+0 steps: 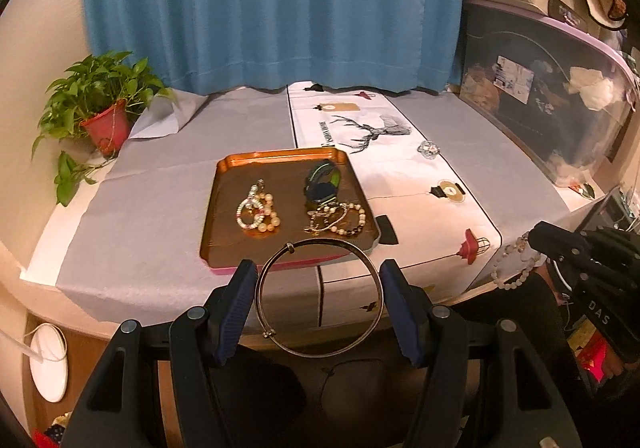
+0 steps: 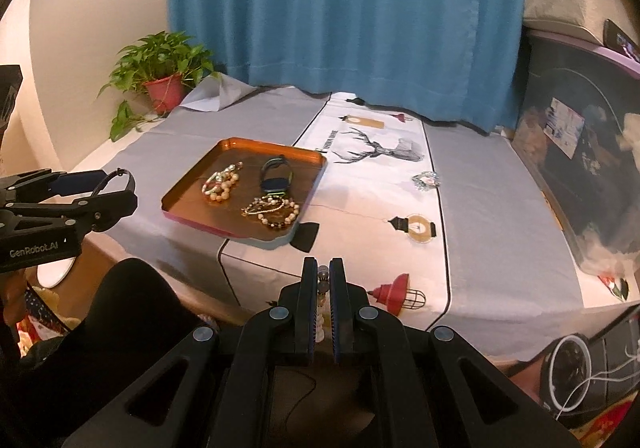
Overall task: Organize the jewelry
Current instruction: 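Carry the bangle and pearl bracelet over the copper tray, then open both grippers to drop the bangle and pearl bracelet into the tray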
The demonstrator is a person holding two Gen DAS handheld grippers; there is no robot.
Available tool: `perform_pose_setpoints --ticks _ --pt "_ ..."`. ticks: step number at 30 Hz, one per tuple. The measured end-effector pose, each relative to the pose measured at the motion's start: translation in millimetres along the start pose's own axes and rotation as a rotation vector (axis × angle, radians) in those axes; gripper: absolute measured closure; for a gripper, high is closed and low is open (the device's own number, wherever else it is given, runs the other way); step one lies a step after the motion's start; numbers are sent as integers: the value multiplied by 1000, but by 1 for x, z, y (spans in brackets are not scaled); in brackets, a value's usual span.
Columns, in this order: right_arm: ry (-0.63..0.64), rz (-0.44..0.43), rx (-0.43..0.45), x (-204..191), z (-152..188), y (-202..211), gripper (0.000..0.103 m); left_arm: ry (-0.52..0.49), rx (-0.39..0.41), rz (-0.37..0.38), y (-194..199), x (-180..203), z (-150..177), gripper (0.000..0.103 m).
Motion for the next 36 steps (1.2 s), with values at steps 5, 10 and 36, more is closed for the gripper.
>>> perform_pose_setpoints --ticks 5,10,36 --pt "16 -6 -8 -4 -5 -8 97 22 -2 -9 -6 -13 -3 44" --pt "27 -9 -16 -8 -15 -24 97 44 -5 -16 -15 -23 -10 44" --pt "70 -155 -30 -55 -119 -197 97 78 -50 -59 -168 -80 -98 44"
Point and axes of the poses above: each gripper's, at about its wrist camera, not at the fingertips, and y roughly against the way its jaws point, x to its right, z to its underside, the point moved 1 cm from there along -y, roughly the way its jaws point, and after that the axes turned 11 degrees about y, right-handed, at the moved point
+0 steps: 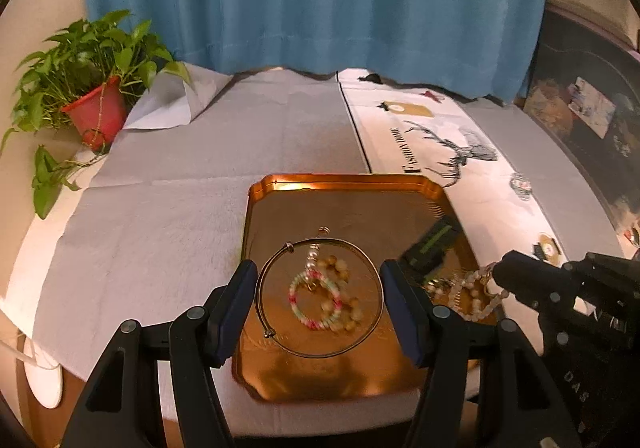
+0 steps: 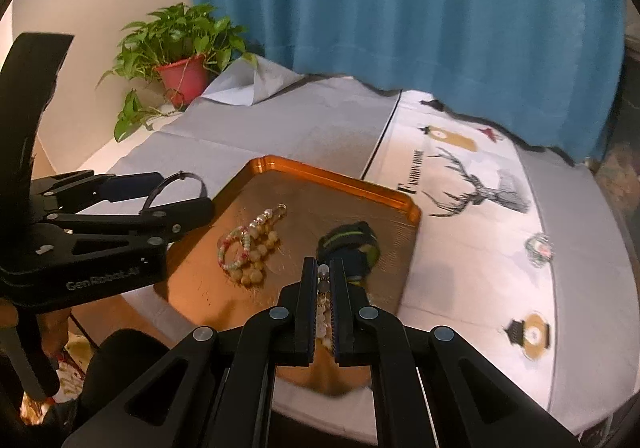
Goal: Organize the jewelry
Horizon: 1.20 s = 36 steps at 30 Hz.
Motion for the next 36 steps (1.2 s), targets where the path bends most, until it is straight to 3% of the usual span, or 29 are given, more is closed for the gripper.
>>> perform_pose_setpoints --ticks 7,9,10,11,13,17,25,36 --pt "3 -29 -47 0 4 -40 96 -1 -41 -16 -39 -5 -3 42" --pt "12 -28 -69 0 9 -52 92 -3 -65 -28 -52 -8 -1 31" --pt "15 -19 -87 1 11 -57 75 -6 -84 -47 -58 -9 1 16" --pt "11 -5 -117 2 14 -62 46 -8 -90 -75 -62 -11 4 12" --pt "-19 12 -147 8 21 -65 25 -26 -78 -90 -61 -10 11 12" --pt "-78 -4 -146 19 35 -54 25 -52 -91 -120 -46 -8 28 12" --pt "-107 13 -140 13 59 16 25 89 -56 -66 27 -11 63 11" --pt "-111 55 -43 -23 98 122 19 6 19 -97 118 27 117 10"
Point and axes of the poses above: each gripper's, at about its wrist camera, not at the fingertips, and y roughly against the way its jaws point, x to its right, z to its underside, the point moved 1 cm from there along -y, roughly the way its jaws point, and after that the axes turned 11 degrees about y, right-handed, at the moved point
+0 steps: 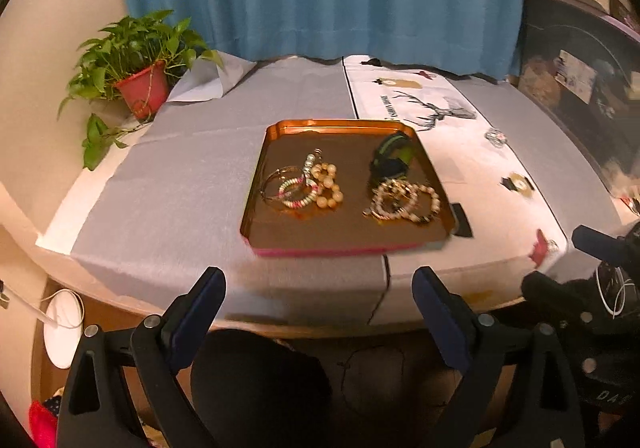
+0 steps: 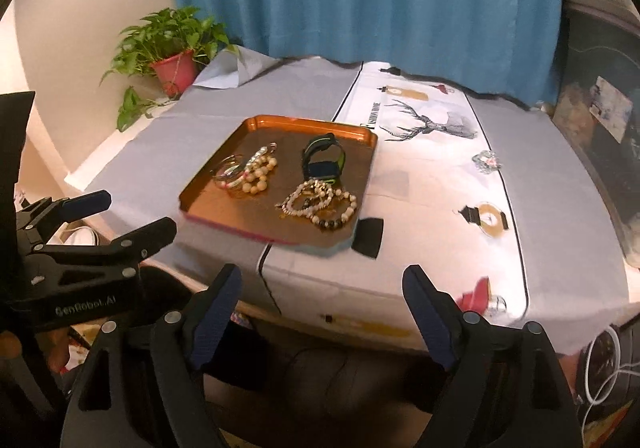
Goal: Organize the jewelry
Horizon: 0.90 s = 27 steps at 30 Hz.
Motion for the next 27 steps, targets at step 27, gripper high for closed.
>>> perform_pose_setpoints --ticks 27 --pt "-2 1 76 -17 40 71 14 -41 149 -10 85 17 26 9"
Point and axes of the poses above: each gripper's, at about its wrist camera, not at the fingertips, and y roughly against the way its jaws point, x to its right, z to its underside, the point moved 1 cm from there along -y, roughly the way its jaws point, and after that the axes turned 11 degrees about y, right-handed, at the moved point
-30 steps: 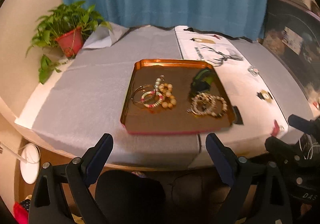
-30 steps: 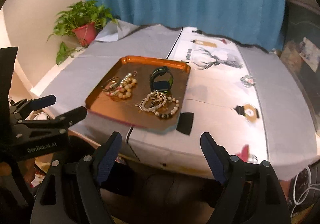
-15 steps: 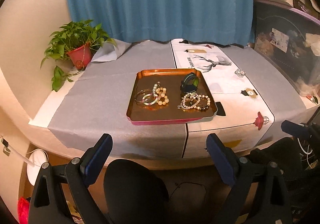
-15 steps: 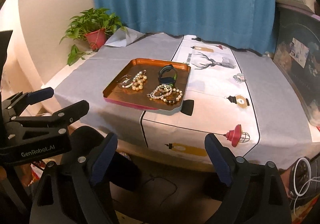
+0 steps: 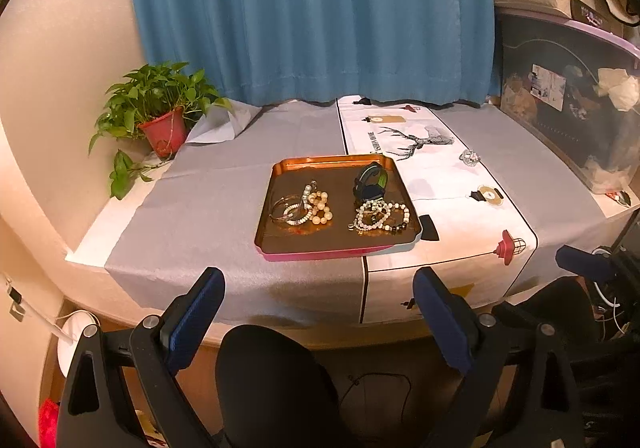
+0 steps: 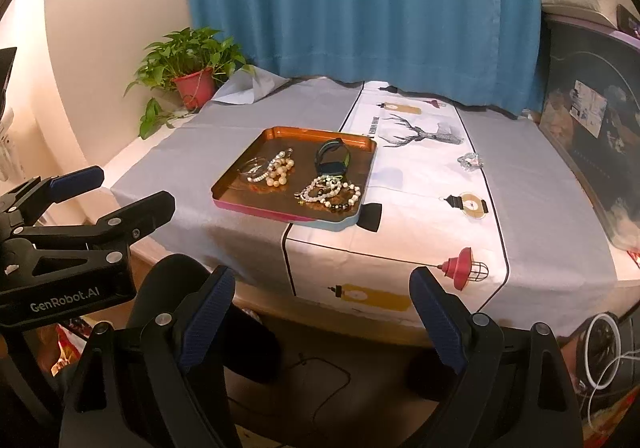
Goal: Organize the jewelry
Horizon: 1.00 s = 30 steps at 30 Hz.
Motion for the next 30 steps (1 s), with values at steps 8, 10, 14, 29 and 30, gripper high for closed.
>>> perform_pose_setpoints --ticks 8,10,14,29,30 --pt "-4 1 -3 0 1 1 14 -2 -2 0 -1 1 2 9" --pt "-6 1 -2 1 1 2 14 -3 -7 0 -1 1 1 9" --pt "-20 3 -6 4 2 4 14 -7 -13 -3 -3 3 1 9" --pt "-142 63 -66 75 8 -41 14 -35 -110 15 -61 32 -15 9" --pt "-156 79 -69 87 7 -45 14 -40 -113 14 -65 36 -18 9"
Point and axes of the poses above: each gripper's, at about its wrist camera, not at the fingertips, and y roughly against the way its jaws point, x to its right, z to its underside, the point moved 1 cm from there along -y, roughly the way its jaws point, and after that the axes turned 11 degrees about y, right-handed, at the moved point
